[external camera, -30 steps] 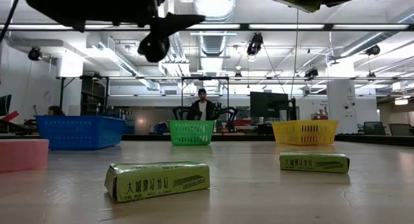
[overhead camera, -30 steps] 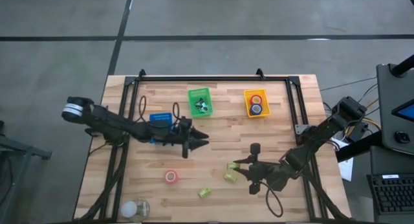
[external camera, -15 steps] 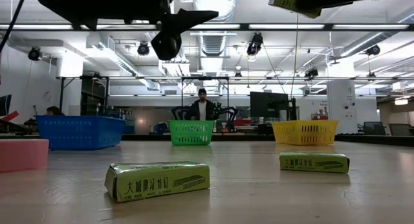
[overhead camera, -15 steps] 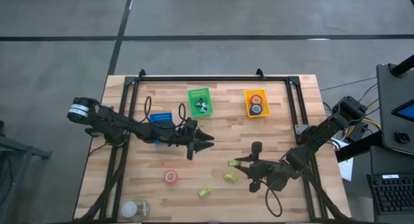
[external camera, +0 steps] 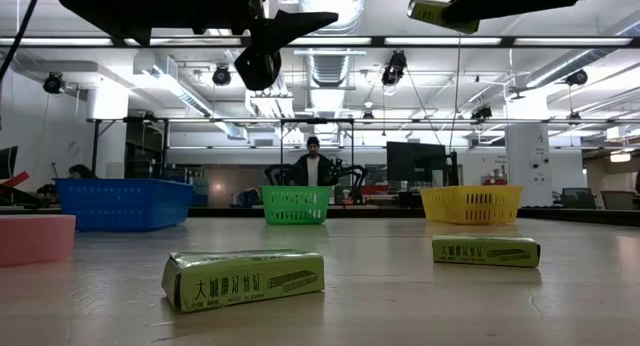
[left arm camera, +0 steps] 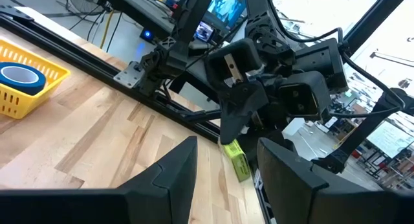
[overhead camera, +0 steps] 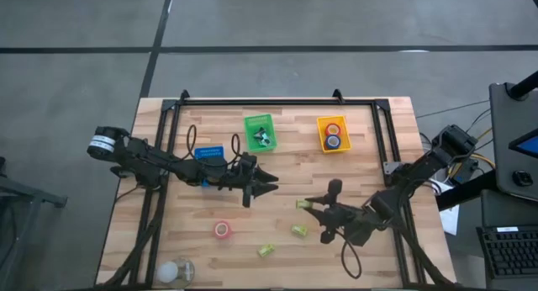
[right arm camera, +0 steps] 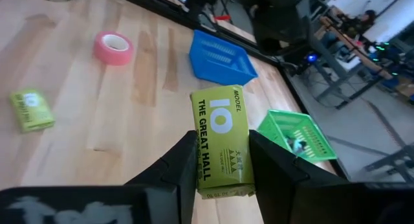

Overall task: Pick and place Stapler, Stapler remover, tape
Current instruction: Put the bottom right green staple pin box into the blue bin

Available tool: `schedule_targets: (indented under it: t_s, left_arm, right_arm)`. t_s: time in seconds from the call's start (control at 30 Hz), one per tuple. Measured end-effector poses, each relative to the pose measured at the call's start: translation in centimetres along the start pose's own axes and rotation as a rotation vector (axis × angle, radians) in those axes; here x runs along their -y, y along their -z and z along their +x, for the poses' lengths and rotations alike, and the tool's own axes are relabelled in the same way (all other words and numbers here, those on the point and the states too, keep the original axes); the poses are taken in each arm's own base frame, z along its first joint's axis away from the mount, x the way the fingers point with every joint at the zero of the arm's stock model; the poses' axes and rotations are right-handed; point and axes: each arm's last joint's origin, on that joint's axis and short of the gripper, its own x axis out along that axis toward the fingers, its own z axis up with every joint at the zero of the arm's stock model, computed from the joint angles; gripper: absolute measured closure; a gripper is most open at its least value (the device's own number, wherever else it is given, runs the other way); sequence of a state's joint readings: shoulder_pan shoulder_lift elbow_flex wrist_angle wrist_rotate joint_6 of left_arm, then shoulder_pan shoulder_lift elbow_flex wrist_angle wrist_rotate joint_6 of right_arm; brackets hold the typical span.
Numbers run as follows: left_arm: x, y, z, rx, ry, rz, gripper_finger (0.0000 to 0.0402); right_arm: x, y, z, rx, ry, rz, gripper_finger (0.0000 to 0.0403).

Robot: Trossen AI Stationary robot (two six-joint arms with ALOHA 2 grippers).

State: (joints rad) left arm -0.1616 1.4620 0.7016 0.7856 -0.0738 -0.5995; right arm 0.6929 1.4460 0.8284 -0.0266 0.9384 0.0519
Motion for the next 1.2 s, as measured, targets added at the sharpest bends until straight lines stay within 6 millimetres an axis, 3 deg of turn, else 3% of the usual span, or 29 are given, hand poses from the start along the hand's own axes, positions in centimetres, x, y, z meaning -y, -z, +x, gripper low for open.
schedule_targets:
  t_s: [1.2]
  left_arm:
    - [-0.2, -0.2, 0.0, 0.070, -0.086, 0.001, 0.0236]
  right_arm:
    - [2.7, -0.4, 2.9, -0.024, 0.117, -0.078, 0.0287]
